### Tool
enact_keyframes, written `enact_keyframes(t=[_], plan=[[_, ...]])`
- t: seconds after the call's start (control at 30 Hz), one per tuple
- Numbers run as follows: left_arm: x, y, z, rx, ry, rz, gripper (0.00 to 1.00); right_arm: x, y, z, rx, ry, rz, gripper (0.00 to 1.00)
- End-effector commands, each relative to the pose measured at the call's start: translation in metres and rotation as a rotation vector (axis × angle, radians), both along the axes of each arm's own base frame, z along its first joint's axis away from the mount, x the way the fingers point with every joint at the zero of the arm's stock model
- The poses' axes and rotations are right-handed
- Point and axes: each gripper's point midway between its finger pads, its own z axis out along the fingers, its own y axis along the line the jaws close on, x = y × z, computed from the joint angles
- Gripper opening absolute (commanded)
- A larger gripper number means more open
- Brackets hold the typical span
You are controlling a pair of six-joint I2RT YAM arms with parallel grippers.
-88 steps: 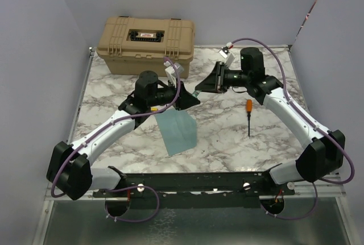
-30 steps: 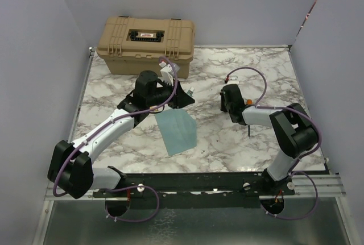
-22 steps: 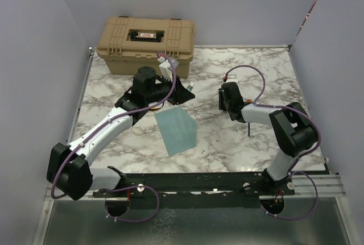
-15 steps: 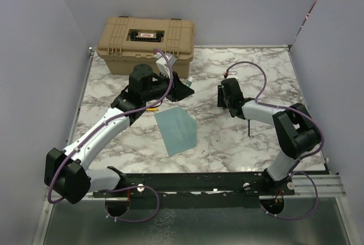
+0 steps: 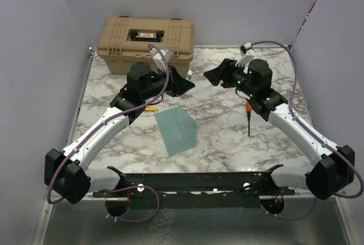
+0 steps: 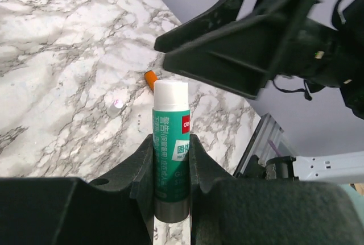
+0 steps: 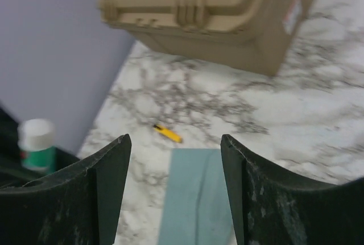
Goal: Place the letter into the envelope and seal it
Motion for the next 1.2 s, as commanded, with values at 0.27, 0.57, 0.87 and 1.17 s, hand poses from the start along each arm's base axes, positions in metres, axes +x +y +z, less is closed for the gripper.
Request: enact_keyframes(t=[0.27,0.57,0.87,1.17], plan=[[-0.005,-0.007,0.045,-0.152,-0.062,-0.036,0.0,-0.078,0.079,0.106,0.465,0.028,0.614,0.76],[-0.01,-0.006,0.044,-0.151,-0.072,-0.052,0.0,-0.077,0.084,0.107,0.525,0.07,0.643,0.57],[-0.019,-0.01,0.044,-0.153,-0.061,-0.107,0.0,-0.065,0.09,0.1,0.51,0.096,0.635,0.36],[-0.033,-0.009,0.029,-0.12,-0.029,-0.165,0.0,-0.061,0.09,0.103,0.491,0.088,0.623,0.01]])
